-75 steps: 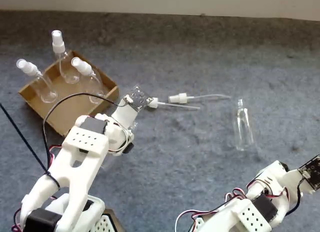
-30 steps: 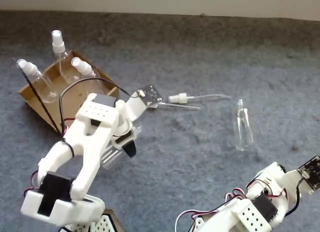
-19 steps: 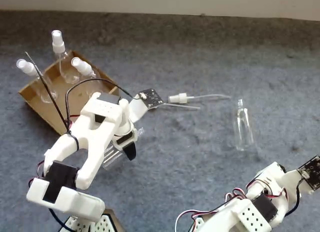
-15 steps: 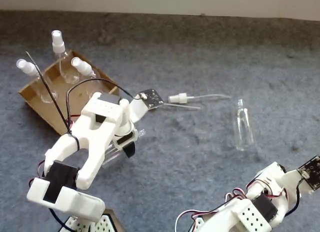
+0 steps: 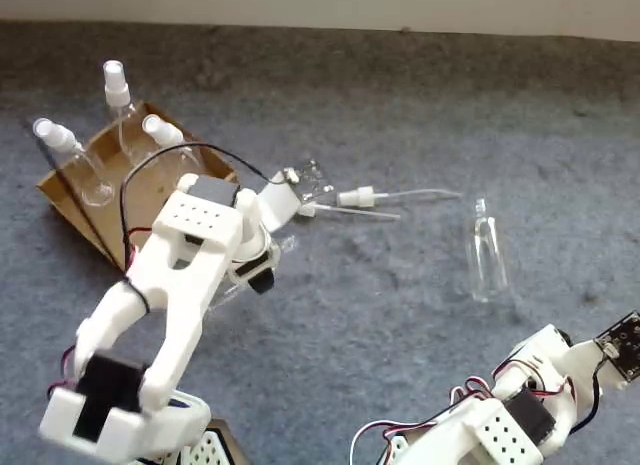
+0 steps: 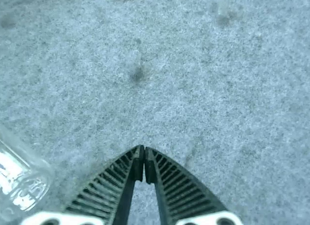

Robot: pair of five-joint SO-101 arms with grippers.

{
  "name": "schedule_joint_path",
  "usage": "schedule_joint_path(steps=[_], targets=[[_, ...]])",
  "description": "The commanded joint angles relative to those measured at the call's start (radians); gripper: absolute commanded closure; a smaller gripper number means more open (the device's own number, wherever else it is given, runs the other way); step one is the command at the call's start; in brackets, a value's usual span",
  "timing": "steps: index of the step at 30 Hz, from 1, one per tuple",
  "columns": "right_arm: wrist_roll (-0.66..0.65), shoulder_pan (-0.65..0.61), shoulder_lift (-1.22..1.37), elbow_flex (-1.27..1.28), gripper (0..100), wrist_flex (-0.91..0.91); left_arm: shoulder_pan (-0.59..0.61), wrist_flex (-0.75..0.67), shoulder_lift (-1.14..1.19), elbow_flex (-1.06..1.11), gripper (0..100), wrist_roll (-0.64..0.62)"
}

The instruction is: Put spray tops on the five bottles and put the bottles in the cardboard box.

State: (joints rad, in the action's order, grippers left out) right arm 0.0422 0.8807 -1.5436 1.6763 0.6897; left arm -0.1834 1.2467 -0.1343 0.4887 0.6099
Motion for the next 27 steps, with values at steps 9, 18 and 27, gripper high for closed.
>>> schedule_joint_path(steps=[9, 18, 27], targets=[[-0.006, -0.010, -0.012, 0.133, 98.9, -0.001, -0.016, 0.031, -0.507, 0.085, 87, 0.002], [-0.282, -0.012, -0.012, 0.050, 98.9, 0.001, -0.025, 0.015, -0.722, 0.223, 87, -0.032], [-0.496, -0.081, -0.007, -0.087, 98.8, 0.084, -0.249, 0.020, -0.871, 0.231, 87, -0.275]])
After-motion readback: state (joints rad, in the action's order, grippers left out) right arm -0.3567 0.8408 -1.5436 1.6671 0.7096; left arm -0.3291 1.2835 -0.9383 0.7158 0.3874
